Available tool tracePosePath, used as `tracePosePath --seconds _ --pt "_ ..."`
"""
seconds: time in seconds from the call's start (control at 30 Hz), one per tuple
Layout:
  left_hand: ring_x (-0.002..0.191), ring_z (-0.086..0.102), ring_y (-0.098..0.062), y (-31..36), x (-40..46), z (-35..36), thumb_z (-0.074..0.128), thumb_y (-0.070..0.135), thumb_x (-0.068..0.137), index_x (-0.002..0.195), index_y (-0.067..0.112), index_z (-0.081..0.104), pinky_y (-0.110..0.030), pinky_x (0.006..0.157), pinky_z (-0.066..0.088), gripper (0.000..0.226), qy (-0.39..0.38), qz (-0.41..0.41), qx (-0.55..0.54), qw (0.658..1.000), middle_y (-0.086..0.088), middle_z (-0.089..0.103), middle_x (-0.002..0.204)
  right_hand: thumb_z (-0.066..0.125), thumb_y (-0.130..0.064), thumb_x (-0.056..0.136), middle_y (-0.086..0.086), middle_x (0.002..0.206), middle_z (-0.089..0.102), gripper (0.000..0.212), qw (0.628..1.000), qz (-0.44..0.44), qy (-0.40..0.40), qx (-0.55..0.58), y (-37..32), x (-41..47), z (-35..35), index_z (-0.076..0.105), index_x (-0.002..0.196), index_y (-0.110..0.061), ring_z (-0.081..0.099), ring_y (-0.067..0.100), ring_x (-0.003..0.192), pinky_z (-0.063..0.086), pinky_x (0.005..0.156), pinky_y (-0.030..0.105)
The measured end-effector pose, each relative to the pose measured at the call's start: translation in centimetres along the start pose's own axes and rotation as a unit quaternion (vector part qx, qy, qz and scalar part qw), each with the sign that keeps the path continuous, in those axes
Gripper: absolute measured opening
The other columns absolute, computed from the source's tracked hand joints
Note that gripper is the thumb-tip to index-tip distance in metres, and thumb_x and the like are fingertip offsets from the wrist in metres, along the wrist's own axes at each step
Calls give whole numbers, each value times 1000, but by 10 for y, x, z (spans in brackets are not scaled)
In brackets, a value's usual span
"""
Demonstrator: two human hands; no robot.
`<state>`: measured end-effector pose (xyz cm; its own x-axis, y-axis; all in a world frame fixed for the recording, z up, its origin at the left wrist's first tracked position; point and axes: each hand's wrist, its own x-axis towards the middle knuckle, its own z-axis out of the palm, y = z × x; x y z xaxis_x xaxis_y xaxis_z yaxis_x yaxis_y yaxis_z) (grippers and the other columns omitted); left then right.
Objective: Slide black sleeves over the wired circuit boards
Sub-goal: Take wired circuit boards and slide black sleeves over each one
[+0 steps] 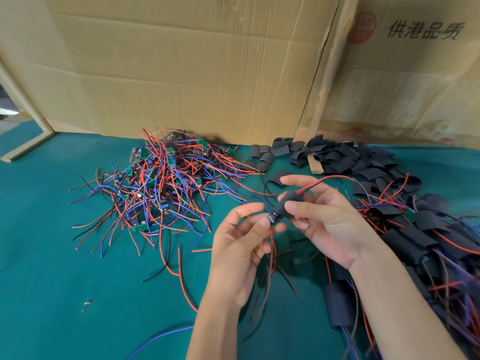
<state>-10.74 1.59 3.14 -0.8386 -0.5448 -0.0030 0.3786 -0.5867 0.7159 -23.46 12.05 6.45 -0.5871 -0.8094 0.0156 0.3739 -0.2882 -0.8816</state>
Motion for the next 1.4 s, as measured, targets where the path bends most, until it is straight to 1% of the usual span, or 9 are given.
tracePosePath --seconds 0.1,0.17,0.37,0.47,0.6,0.73,0.9,1.2,1.4 --pt "75 74 -22 0 0 0 68 3 77 105 7 63 -14 45 46 29 -7 -11 -18 1000 -5 69 74 84 -2 61 8 85 71 32 1000 -19 -9 10 1 0 0 75 91 -12 57 11 61 41 47 18" --pt "75 74 -21 -1 1 1 67 2 79 104 7 63 -13 45 46 26 -12 -15 -19 1000 -5 69 73 86 1 60 11 85 70 33 1000 -24 -13 -2 2 -1 2 75 87 -13 54 13 57 40 46 20" --pt "75 73 -23 -2 0 2 66 1 79 104 6 63 -14 48 46 25 -18 -17 -17 1000 -3 68 73 74 0 73 2 79 65 35 995 -46 -15 -86 -3 -2 4 77 104 -17 50 12 55 42 48 20" --pt "74 73 -21 -1 0 1 65 2 80 103 7 64 -13 52 48 24 -22 -16 -14 1000 -1 69 72 70 2 73 0 75 63 31 995 -46 -14 -92 -3 -2 6 78 99 -13 46 12 49 38 45 20" --pt "72 72 -19 0 0 0 65 1 80 102 8 67 -13 51 47 22 -16 -10 -12 1000 -2 67 73 76 1 73 3 74 63 28 993 -43 -12 -105 -4 -4 5 74 97 -13 55 13 53 43 47 20" --pt "72 71 -19 -1 1 0 65 1 82 103 7 67 -14 50 46 22 -13 -9 -15 1000 -3 66 74 87 -11 66 18 103 71 29 991 -50 -8 -120 -6 -7 5 79 93 -13 63 14 61 48 52 19" --pt "74 72 -18 -1 0 -1 65 3 82 100 10 69 -14 53 48 20 -16 -7 -19 1000 -3 67 75 86 -17 62 16 94 76 25 990 -61 20 -126 -7 -7 6 78 84 -11 63 14 59 48 51 20" --pt "72 71 -17 0 1 -1 64 2 83 93 15 76 -14 52 47 20 -12 -19 -33 999 -7 62 78 85 -17 62 14 95 76 24 993 -53 -7 -107 -7 -8 10 78 85 -14 63 14 60 49 53 20" --pt "76 72 -19 -2 3 -4 67 3 81 91 12 74 -14 52 48 15 20 -22 -25 999 -9 60 80 87 -17 59 18 93 75 26 987 -56 24 -149 -5 -8 7 77 83 -13 65 16 62 51 53 22"
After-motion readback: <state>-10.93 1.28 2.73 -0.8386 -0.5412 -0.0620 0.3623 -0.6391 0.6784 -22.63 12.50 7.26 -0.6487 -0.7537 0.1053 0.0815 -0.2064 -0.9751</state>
